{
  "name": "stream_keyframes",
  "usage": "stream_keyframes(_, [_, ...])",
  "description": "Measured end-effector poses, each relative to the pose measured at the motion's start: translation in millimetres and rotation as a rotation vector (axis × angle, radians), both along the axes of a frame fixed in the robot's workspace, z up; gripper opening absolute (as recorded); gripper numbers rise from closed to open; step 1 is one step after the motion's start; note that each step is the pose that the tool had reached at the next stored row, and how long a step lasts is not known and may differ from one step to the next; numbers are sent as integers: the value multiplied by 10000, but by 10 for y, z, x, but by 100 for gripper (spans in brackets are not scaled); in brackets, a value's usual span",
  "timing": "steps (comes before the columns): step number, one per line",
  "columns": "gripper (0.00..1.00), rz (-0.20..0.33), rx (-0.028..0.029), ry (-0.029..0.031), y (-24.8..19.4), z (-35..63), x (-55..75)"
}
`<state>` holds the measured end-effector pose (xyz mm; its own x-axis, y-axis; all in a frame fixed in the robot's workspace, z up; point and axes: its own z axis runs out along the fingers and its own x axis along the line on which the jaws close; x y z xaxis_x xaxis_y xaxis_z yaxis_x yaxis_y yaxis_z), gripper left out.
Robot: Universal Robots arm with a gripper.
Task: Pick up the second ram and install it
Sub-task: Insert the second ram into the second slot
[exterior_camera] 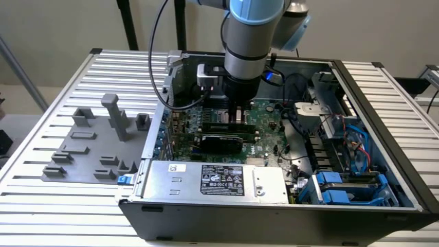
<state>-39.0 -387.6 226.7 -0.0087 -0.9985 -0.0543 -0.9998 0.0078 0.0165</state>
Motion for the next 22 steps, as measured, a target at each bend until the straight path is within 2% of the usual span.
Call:
stream_keyframes(9, [14,4,-45,-3,1,-18,2])
stream_keyframes(22, [14,3,-45,-4,19,-46,1])
